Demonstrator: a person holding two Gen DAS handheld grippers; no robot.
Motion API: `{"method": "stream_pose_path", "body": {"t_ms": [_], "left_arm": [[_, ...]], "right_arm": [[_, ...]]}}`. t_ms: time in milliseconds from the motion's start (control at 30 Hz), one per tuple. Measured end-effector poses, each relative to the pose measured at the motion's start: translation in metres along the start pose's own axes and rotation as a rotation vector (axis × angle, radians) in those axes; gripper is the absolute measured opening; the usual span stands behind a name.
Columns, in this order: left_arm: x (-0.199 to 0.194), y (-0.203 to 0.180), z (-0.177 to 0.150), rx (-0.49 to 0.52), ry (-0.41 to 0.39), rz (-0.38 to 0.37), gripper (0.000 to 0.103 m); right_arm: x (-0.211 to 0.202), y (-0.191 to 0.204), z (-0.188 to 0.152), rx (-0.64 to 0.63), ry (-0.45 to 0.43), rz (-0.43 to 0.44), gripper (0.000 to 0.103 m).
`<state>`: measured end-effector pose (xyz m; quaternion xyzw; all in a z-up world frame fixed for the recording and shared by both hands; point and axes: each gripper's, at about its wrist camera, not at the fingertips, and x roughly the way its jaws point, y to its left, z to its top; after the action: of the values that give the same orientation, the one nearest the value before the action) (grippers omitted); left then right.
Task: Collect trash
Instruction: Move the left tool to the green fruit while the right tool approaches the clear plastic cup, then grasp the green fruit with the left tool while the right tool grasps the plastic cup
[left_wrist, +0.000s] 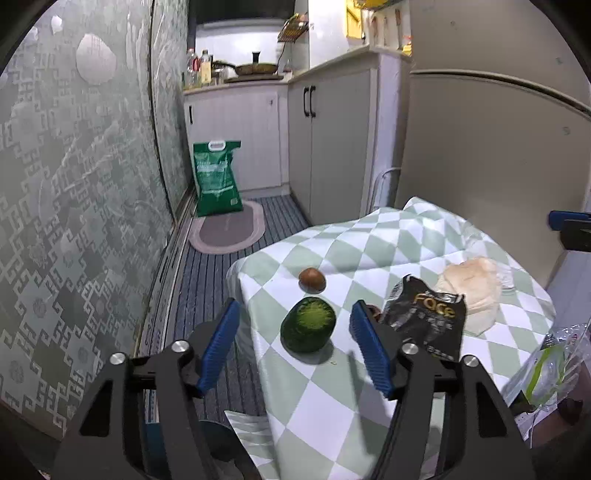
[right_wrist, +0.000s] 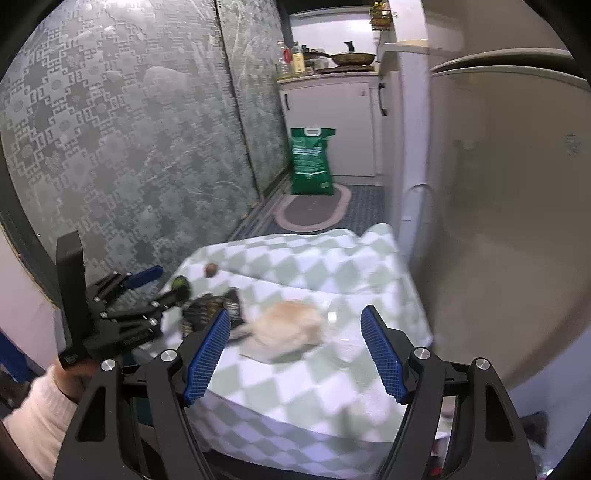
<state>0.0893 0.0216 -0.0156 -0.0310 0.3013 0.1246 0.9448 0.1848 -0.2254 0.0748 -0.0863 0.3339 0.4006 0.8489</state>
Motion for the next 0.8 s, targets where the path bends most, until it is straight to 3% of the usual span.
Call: {"method": "stream_pose_path", "body": {"t_ms": [167, 300, 367, 500, 600, 800], "left_arm": [[0.006, 0.000, 0.000, -0.026, 0.026, 0.005, 0.060], [0.010, 0.001, 0.000, -0.038, 0.039, -0.002, 0.054], [0.011, -0.001, 0.001, -0.034, 0.043, 0.001, 0.053], [0.012, -0.002, 0.001, -0.029, 0.048, 0.006, 0.048], [0.012, -0.002, 0.001, -0.030, 0.046, 0.005, 0.044], [0.010, 0.006, 0.002, -0.069, 0.043, -0.014, 0.035]], "right_arm": [[-0.001, -0.013, -0.008, -0.068, 0.022, -0.081, 0.072], [0.007, -0.013, -0.018, -0.152, 0.059, -0.111, 0.060], [0.011, -0.010, -0.022, -0.186, 0.080, -0.071, 0.051], [0.023, 0.004, -0.027, -0.283, 0.106, -0.061, 0.042], [0.034, 0.017, -0.032, -0.396, 0.132, -0.115, 0.039], [0.049, 0.024, -0.032, -0.478, 0.147, -0.181, 0.027]]}}
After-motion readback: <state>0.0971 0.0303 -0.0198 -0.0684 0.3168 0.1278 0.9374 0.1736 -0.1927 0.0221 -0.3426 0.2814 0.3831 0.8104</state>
